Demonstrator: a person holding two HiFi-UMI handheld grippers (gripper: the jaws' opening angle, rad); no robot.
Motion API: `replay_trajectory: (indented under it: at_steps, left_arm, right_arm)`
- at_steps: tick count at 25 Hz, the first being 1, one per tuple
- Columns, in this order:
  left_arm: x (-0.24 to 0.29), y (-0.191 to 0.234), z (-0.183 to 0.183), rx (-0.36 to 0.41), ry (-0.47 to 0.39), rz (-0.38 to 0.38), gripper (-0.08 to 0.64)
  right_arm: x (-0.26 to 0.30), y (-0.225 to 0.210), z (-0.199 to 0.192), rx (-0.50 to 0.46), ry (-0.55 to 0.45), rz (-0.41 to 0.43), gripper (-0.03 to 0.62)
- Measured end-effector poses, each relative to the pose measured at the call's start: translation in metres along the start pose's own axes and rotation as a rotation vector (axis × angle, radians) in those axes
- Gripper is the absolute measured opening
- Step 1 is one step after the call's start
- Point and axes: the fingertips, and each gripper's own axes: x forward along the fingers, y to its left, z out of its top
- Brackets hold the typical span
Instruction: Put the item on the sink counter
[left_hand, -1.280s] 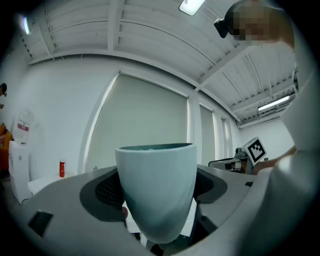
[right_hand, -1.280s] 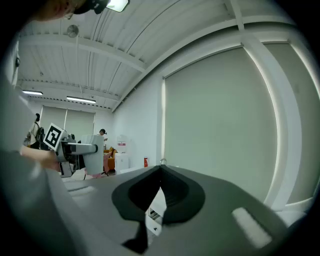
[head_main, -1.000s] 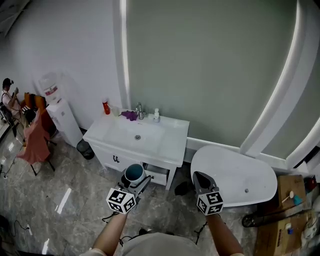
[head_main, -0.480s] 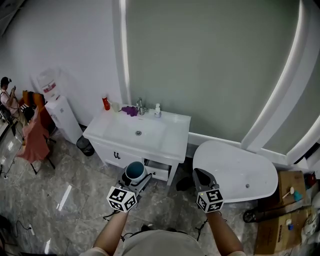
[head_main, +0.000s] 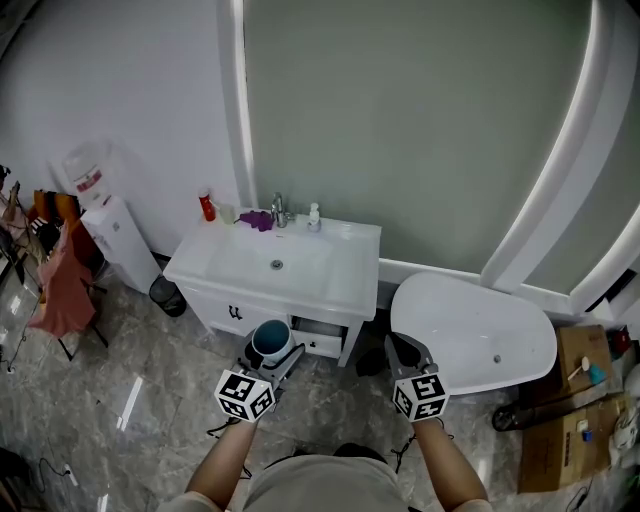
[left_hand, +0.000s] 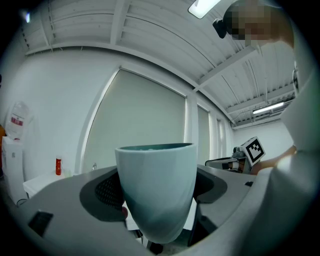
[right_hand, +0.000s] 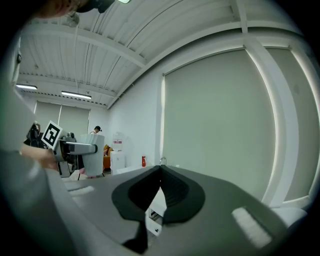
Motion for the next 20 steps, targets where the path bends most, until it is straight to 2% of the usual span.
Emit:
replay_trajectory:
  at_steps: [8,20]
  left_arm:
    - [-0.001,0.023,-0.004,-0.003,0.016,-0.024,0.38]
    - [0.045,0.064,-0.011,-0.01,0.033,0.018,0.38]
  right_arm:
    - [0.014,0.008,-0.007,0.016,0.016,-0.029,0.006]
    - [0.085,-0.019,-0.013,-0.002,0.05,0.027,0.006]
